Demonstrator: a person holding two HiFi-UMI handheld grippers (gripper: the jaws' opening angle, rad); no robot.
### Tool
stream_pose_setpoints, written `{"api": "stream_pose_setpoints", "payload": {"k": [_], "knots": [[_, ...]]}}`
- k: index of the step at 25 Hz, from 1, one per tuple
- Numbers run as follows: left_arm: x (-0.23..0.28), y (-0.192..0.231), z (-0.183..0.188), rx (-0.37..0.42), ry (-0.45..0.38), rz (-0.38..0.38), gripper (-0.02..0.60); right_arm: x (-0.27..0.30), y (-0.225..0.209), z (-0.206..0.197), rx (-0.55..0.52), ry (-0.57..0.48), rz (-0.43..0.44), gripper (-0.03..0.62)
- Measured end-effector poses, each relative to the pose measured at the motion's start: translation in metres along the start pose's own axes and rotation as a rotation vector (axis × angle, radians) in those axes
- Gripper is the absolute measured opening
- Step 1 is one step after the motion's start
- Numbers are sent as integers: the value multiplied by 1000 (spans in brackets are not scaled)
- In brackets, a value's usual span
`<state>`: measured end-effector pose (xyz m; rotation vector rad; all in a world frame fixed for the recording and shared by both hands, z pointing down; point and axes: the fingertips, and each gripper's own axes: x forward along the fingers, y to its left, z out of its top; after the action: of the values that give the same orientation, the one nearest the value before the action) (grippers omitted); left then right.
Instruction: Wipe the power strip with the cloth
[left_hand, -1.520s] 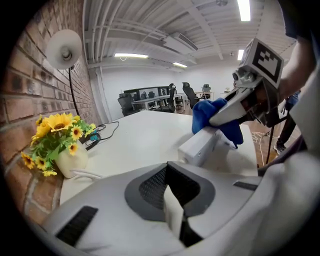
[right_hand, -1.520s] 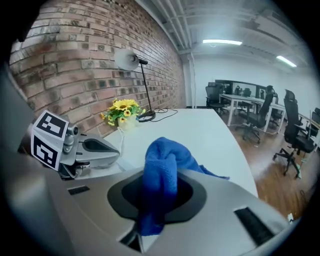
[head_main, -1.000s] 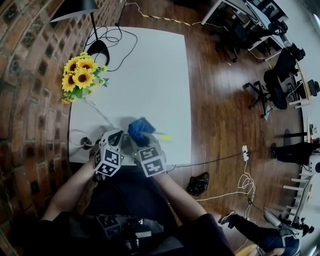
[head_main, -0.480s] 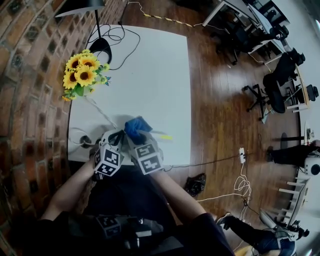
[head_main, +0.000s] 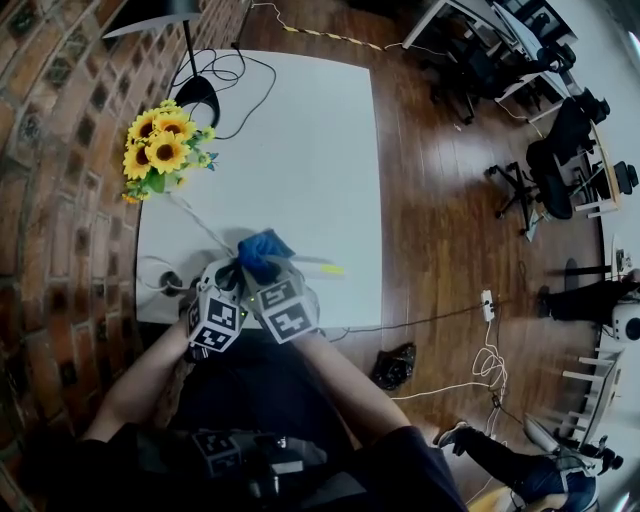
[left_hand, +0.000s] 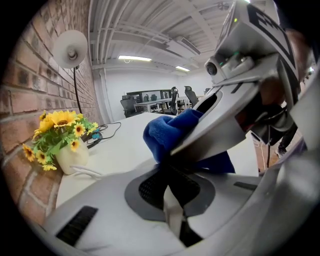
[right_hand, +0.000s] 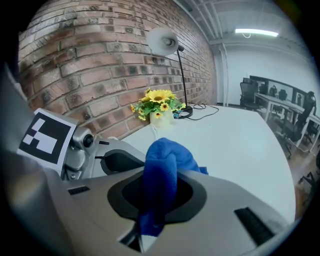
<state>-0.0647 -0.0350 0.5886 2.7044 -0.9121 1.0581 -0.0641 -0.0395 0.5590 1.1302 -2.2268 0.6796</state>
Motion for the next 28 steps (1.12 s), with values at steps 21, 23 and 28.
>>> {"api": "stream_pose_setpoints", "payload": {"k": [21,23,28], "knots": [[4,-7,2,103,-6,18,17,-13,-10,-7,33,-77,35,49],[4,-8,0,114,1,25,17,-15,-11,-10,35,-77,41,50],[4,-6,1,109,29,39,17,-29,-31,-18,50,-93,26,51]]}}
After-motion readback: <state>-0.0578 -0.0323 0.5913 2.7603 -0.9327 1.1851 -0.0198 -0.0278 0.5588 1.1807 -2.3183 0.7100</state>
